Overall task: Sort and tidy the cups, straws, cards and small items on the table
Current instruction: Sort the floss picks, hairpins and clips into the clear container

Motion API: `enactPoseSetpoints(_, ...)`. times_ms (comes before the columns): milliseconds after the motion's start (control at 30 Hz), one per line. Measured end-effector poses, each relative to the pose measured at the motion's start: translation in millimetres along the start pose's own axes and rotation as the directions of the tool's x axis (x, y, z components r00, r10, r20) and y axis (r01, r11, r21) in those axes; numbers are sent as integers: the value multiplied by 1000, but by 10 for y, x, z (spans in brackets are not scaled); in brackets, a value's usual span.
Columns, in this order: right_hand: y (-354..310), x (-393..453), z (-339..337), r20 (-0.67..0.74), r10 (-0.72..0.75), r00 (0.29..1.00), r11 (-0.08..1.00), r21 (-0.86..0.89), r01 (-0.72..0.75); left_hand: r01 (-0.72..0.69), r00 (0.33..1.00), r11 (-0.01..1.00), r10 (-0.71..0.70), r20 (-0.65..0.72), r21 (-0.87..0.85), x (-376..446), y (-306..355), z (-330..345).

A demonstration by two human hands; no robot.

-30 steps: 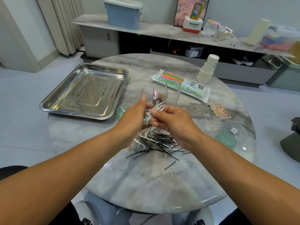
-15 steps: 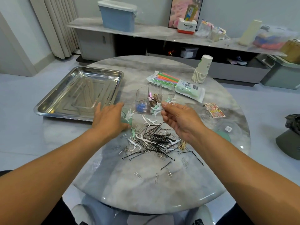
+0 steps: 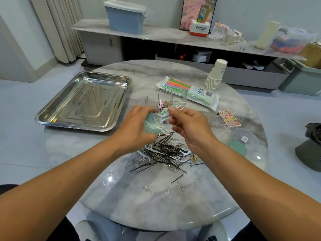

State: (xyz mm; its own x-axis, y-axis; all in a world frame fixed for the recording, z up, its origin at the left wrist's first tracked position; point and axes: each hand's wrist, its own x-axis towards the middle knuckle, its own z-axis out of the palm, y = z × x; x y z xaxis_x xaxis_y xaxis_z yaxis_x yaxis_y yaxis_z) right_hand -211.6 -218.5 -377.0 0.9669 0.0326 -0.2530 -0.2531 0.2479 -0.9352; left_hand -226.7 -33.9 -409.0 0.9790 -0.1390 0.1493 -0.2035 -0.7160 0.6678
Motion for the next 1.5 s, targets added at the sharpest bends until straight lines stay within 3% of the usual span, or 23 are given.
enactPoseSetpoints(167,90,-2,63,-79,-186,979,976,-127,176,-5,1000,994,3,-15,-110,-45,29,98)
enactPoseSetpoints(500,182,-39,108,-107,-183,977,968,-191,160,-54,986,990,32,-166,-128,-86,51,202)
enactPoseSetpoints(700,156,-57,89,48,-137,989,943,-299,145,-118,979,991,105,-176,-66,-118,61,238)
enactPoseSetpoints(1067,-52,2,-2,127,-220,967,900,-356,251,-40,980,979,0,-199,-198,-96,39,221)
enactPoseSetpoints(1200,-3,-10,12,215,-203,955,824,-489,286,-65,988,977,36,-148,-202,-131,30,225)
enactPoseSetpoints(1400,-28,-11,35,125,-302,945,821,-470,324,-115,986,980,93,-140,-163,-145,40,219)
enactPoseSetpoints(1500,-75,1,8,157,-291,944,809,-486,330,-137,984,978,116,-132,-159,-142,50,202)
